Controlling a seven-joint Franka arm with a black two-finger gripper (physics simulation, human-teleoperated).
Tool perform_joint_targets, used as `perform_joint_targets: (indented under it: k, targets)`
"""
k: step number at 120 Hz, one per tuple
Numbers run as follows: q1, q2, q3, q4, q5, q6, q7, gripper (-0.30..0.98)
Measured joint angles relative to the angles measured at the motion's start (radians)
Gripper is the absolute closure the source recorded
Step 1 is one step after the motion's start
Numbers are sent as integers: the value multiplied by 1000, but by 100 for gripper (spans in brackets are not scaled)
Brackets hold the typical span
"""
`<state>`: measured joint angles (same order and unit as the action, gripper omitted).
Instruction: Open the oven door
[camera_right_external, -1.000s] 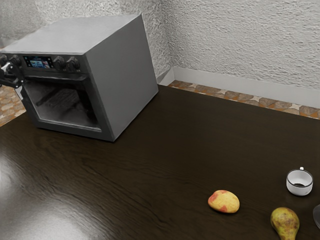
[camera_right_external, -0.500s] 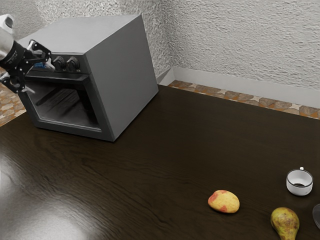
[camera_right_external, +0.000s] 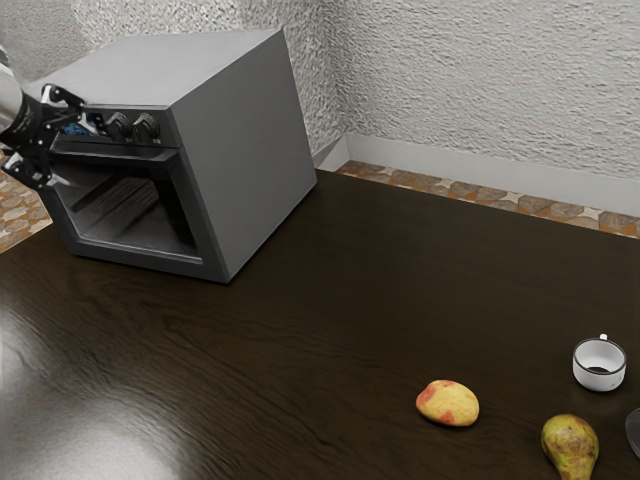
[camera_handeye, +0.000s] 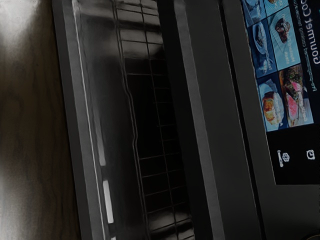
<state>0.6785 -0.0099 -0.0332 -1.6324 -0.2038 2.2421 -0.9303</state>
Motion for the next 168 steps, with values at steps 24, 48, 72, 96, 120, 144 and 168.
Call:
perform_joint_targets:
  k: [24, 48, 72, 96, 120, 144, 168]
  targets:
    - [68, 18, -32, 39, -6, 12, -33, 0]
    - [77, 45, -39, 52, -6, 27, -56, 0]
    - [-45, 68, -48, 78, -5, 35, -71, 0]
    - [-2, -58, -101, -82, -7, 77, -81, 0]
    - [85, -43, -112, -79, -7, 101, -87, 0]
    - [104, -30, -155, -74, -5, 117, -92, 0]
    - [79, 1, -166, -49, -5, 128, -96, 0]
